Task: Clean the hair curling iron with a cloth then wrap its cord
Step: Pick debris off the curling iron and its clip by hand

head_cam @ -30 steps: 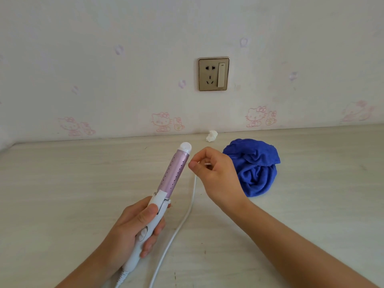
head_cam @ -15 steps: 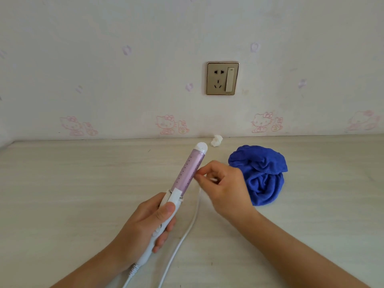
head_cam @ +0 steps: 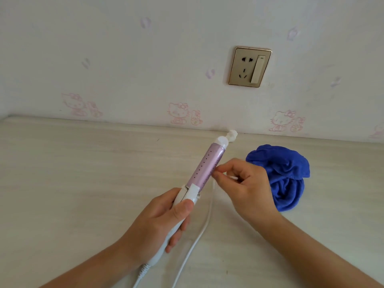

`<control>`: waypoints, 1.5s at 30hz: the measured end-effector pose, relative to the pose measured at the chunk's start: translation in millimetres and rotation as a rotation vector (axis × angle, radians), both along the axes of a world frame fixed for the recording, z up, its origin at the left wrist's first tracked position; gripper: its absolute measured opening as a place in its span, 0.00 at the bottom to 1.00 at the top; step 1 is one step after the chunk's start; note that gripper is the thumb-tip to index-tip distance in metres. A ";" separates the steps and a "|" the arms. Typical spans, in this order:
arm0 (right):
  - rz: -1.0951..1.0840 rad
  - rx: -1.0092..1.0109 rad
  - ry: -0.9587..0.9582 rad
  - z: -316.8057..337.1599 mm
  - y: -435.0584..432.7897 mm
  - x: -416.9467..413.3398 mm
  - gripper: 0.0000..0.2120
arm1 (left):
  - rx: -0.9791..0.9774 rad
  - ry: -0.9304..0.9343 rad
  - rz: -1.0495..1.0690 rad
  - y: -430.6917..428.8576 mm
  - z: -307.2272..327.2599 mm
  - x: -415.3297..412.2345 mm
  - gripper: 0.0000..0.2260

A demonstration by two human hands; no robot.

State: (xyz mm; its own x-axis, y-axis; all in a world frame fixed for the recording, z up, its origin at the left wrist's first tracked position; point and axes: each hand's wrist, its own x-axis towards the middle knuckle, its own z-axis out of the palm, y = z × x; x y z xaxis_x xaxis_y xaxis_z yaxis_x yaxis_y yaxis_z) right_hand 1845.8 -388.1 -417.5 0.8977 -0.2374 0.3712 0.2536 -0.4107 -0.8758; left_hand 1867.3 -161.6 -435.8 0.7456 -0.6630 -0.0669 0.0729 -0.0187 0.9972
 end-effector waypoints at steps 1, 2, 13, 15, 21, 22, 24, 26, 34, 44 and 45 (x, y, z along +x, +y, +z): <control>-0.035 0.012 -0.004 3.3 -2.8 5.1 0.07 | 0.000 -0.002 0.000 -0.2 0.5 -0.2 0.18; -0.051 0.012 -0.004 5.3 -3.5 8.1 0.07 | 0.000 -0.003 0.004 -0.3 0.8 -0.5 0.18; -0.023 -0.039 -0.050 3.1 -0.3 1.0 0.06 | 0.009 0.002 0.016 0.7 0.9 -0.3 0.26; -0.118 0.014 -0.057 9.7 -7.6 8.8 0.07 | 0.019 -0.001 0.007 0.5 1.7 -0.2 0.25; 0.107 -0.086 0.003 -8.6 18.9 -13.4 0.07 | -0.019 0.038 0.028 2.7 1.1 -0.8 0.27; 0.138 -0.100 0.011 -10.1 21.4 -15.1 0.07 | -0.023 0.044 0.029 3.0 1.3 -0.5 0.28; 0.131 -0.105 0.003 -7.0 15.8 -11.0 0.06 | -0.028 0.049 0.024 2.4 1.8 0.1 0.27; 0.056 -0.060 -0.021 2.2 3.4 -3.4 0.08 | -0.024 0.046 0.003 1.6 1.2 1.1 0.25; 0.063 -0.083 -0.036 -5.5 11.0 -9.0 0.06 | -0.035 0.058 0.002 3.2 -1.4 2.2 0.25; -0.080 0.003 -0.018 8.2 -7.5 -1.8 0.05 | -0.015 0.045 -0.040 1.9 -1.3 3.9 0.28; -0.029 -0.031 -0.024 4.2 1.5 -7.1 0.05 | -0.036 0.059 -0.031 2.9 -1.8 3.7 0.27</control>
